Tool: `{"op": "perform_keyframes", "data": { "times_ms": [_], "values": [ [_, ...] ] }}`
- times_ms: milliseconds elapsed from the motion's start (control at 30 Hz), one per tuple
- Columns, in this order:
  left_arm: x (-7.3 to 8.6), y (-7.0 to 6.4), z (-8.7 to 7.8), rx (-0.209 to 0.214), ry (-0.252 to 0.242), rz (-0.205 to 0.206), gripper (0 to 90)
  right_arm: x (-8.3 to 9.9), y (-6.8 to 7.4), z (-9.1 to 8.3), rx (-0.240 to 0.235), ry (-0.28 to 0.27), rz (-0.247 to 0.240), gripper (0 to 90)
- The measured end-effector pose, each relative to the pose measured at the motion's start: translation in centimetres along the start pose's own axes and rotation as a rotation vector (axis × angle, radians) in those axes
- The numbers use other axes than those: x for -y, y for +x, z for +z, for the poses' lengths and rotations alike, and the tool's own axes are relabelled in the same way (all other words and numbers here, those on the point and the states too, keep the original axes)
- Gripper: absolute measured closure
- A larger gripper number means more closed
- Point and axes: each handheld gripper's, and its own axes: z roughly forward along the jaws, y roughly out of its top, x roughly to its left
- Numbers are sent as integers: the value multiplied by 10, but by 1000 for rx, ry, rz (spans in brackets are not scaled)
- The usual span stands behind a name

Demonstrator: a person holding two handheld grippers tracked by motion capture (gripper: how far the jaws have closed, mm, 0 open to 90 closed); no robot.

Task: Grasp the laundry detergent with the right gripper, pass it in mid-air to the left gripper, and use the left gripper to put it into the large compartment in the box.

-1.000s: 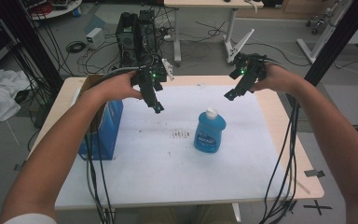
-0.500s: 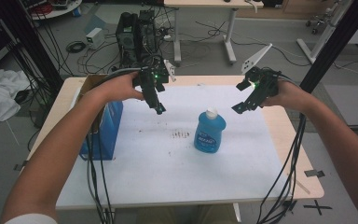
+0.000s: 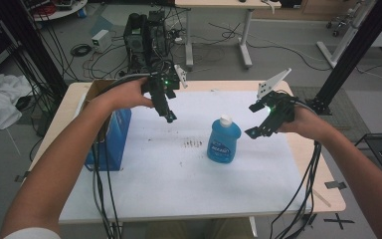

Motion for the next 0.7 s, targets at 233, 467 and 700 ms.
{"op": "perform_keyframes", "data": {
  "times_ms": [233,467,700],
  "values": [
    [-1,0,0,-5,-4,4,139,10,3,6,2,-25,4,10],
    [-2,0,2,4,-2,3,139,23,5,16,-4,-56,10,9],
    [-2,-1,2,7,-2,-1,139,33,9,24,0,-96,19,10]
  ]
}}
